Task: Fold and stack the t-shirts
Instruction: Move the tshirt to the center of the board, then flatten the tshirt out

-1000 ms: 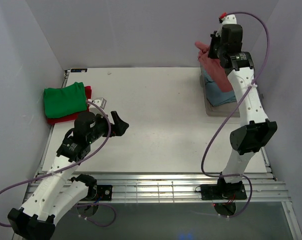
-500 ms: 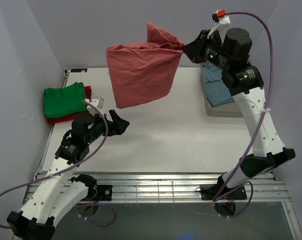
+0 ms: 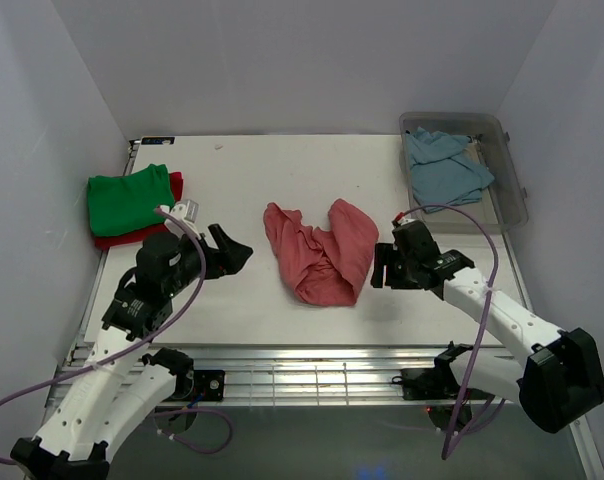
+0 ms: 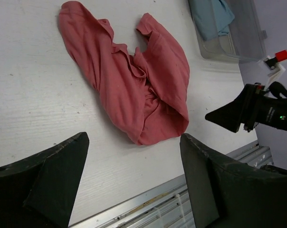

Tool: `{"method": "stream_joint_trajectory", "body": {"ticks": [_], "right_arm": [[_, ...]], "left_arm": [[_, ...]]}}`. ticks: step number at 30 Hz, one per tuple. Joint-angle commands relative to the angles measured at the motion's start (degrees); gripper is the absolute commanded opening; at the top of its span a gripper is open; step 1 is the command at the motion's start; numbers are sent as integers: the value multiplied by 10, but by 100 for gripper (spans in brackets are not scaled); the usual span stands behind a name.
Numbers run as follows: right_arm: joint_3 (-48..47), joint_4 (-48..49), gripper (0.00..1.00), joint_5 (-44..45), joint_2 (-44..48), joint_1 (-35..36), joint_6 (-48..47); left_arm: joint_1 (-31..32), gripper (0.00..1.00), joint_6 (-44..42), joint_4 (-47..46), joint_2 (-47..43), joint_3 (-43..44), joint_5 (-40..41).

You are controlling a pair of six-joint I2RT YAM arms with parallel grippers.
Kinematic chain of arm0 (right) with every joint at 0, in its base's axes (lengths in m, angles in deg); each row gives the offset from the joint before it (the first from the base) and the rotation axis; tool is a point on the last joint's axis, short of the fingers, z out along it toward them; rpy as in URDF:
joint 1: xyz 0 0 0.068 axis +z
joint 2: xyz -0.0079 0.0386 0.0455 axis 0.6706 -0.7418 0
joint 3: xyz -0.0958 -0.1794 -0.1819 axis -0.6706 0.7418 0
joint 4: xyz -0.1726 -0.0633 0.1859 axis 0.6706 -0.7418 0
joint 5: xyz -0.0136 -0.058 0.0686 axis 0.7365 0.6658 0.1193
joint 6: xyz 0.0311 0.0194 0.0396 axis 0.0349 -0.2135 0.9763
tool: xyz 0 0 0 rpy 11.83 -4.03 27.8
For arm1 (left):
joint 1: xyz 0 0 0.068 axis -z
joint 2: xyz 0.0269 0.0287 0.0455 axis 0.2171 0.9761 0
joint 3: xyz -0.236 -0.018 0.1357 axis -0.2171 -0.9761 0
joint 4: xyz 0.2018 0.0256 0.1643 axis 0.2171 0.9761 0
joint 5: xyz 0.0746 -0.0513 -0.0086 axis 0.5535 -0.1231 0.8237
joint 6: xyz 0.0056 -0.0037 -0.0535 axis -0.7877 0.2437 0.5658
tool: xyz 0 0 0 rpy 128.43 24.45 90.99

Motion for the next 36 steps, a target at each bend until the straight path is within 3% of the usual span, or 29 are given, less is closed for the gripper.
{"method": "stream_joint_trajectory", "body": {"ticks": [1, 6, 12, 15, 23, 36], "right_arm": [[-93, 55, 72, 69, 44, 16, -21], [-190, 75, 70, 9, -46, 20, -63], [-241, 136, 63, -61, -172, 65, -88], [-286, 138, 49, -67, -249, 91, -104], [-368, 126, 45, -43, -383, 125, -127], [-389, 129, 45, 41, -423, 125, -144]], "left_arm": [[0, 86, 13, -32, 42, 18, -21], [10, 70, 47, -144, 161, 9, -87], [124, 70, 10, -188, 336, 79, 0], [147, 69, 3, -199, 403, 104, 32], [158, 68, -18, -247, 489, 123, 53], [165, 67, -37, -293, 563, 141, 60]]}}
